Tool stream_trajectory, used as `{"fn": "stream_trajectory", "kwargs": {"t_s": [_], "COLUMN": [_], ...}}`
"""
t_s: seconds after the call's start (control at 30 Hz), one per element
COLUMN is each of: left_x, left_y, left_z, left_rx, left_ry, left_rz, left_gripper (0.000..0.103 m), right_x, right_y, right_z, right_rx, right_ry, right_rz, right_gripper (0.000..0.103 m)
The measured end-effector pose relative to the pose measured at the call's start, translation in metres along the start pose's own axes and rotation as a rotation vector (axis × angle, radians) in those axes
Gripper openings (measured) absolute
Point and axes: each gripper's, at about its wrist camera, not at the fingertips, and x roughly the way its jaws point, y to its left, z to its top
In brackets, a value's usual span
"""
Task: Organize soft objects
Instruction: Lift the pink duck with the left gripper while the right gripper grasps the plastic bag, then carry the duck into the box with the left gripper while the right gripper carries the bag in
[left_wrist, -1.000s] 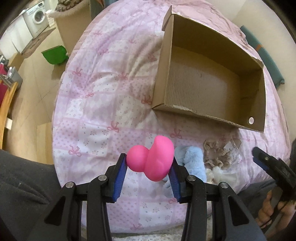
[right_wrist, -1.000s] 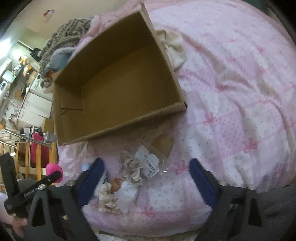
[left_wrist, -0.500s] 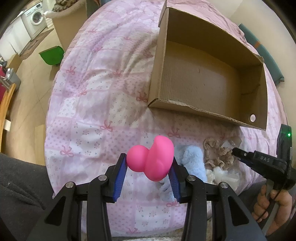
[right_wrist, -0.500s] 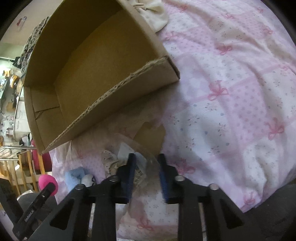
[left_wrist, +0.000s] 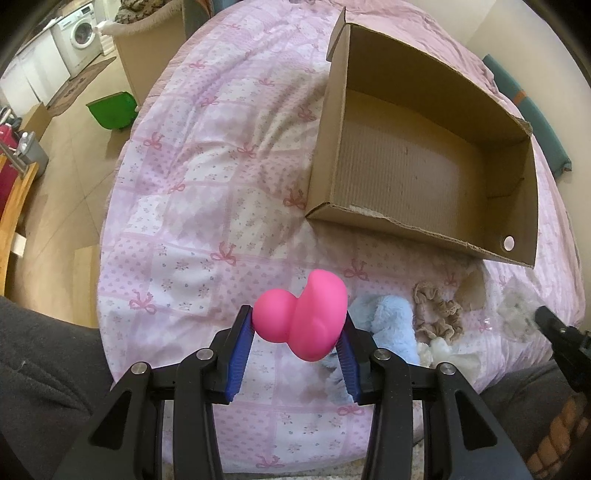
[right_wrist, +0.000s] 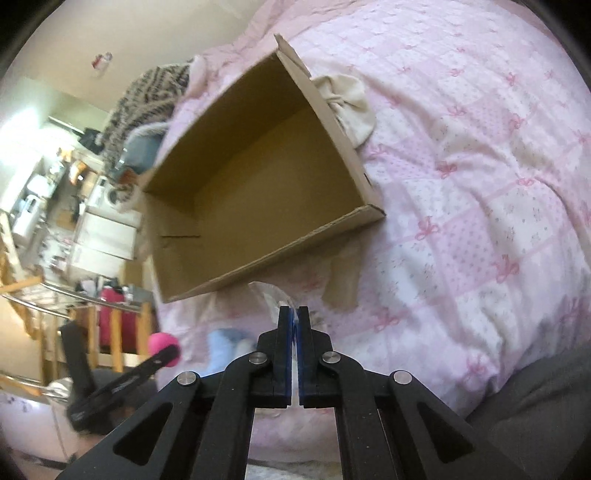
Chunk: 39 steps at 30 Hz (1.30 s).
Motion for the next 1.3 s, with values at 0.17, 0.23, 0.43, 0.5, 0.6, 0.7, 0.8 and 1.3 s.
{"fn": "stream_trajectory", "kwargs": {"t_s": [0.17, 0.23, 0.43, 0.5, 0.6, 0.7, 0.8, 1.3], "left_x": [-0.003, -0.005, -0.014, -0.023, -0.040, -0.057, -0.068, -0.047], "left_y": [0.000, 0.000, 0.002, 0.001, -0.004, -0.011, -0.022, -0.070], "left_z": [-0.001, -0.002, 0.000, 0.003, 0.009, 0.021, 0.034, 0.094], "left_rx": [0.008, 0.010, 0.007, 0.006, 0.023, 0.039, 0.063, 0.158], "left_ry": [-0.017, -0.025, -0.065, -0.085, -0.136, -0.189, -0.221, -0.270], "left_rz": [0.012, 0.020, 0.038, 0.034, 0.026, 0.019, 0.012, 0.030], "left_gripper": [0.039, 0.039, 0.039, 0.039, 0.039, 0.039, 0.039, 0.039], "right_x": [-0.007, -0.006, -0.021, -0.024, -0.036, -0.047, -0.053, -0.007], "right_y": [-0.006, -0.003, 0.000, -0.001, 0.006, 0.017, 0.026, 0.033], "right_z": [0.002, 0.005, 0.008, 0.011, 0.018, 0.028, 0.041, 0.087], "right_rx": [0.060, 0.058, 0.063, 0.056, 0.021, -0.016, -0.043, -0.099], "right_ry": [-0.025, -0.028, -0.063, -0.076, -0.110, -0.141, -0.163, -0.165], "right_rz": [0.119, 0.119, 0.166, 0.180, 0.192, 0.200, 0.205, 0.128], "right_gripper": [0.004, 0.004, 0.004, 0.004, 0.004, 0.004, 0.004, 0.004]}}
